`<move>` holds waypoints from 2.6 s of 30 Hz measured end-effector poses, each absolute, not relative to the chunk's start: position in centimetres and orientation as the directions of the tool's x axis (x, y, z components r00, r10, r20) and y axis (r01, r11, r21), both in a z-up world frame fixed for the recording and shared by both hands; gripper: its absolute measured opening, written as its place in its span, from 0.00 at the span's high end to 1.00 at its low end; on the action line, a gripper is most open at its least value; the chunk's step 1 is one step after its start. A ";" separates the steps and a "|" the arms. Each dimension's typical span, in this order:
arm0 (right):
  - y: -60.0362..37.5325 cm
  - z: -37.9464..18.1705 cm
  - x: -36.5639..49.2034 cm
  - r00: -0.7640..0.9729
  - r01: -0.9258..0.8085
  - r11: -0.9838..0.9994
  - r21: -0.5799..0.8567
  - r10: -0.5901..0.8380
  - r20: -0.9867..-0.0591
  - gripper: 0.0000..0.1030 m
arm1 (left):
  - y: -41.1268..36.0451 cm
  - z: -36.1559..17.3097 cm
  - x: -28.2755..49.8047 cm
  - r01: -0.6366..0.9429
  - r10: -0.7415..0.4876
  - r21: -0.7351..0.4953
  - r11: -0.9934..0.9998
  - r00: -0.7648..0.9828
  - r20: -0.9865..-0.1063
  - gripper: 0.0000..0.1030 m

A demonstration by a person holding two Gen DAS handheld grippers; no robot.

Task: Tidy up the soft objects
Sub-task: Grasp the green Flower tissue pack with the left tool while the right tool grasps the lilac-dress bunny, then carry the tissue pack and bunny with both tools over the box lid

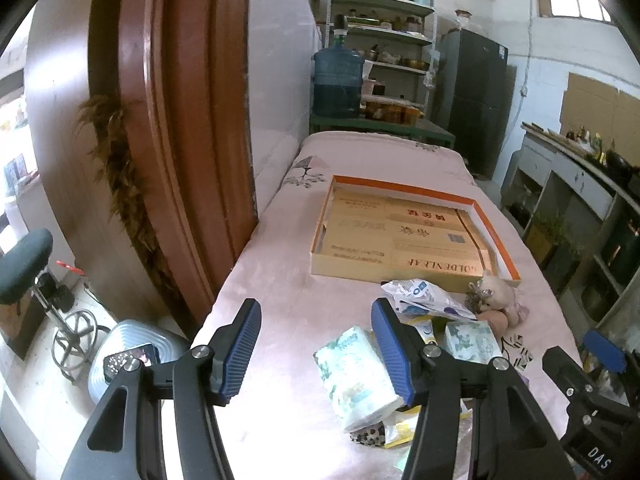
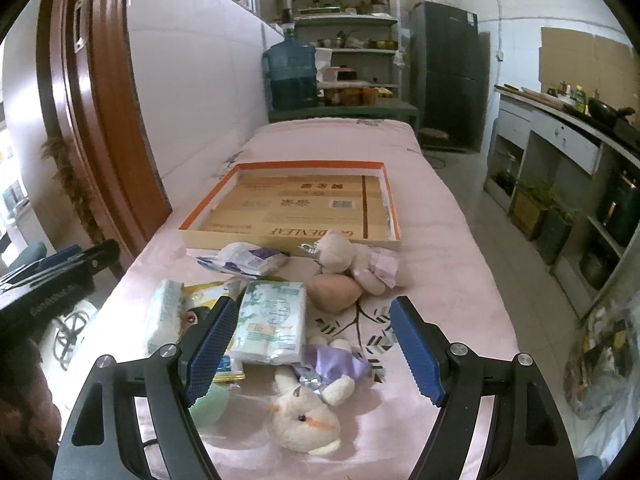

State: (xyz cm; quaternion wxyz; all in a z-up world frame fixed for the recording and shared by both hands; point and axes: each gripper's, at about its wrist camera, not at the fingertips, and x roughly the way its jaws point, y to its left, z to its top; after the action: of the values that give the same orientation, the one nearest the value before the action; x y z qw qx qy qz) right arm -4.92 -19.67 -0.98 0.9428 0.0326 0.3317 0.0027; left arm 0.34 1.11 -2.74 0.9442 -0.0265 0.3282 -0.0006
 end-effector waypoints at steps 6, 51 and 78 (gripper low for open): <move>-20.4 -1.5 -5.1 0.768 0.037 0.997 0.074 0.019 -0.640 0.22 | 2.2 -3.4 0.3 0.002 -0.078 -0.119 0.993 0.769 -0.635 0.44; -22.1 -7.7 -4.5 0.635 0.050 0.976 0.213 0.133 -0.761 0.22 | 1.3 -9.5 1.8 0.016 -0.206 -0.287 0.958 0.734 -0.647 0.58; -23.5 -5.2 -4.0 0.647 0.059 0.987 0.152 0.078 -0.758 0.54 | 0.6 -5.3 1.6 0.130 -0.260 -0.257 0.958 0.772 -0.580 0.58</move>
State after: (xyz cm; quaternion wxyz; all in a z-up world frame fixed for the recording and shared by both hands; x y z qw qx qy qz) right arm -3.96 -23.50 -5.18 0.9039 0.0815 0.4199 0.0054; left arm 1.59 0.55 -5.29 0.9357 -0.1013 0.3214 -0.1043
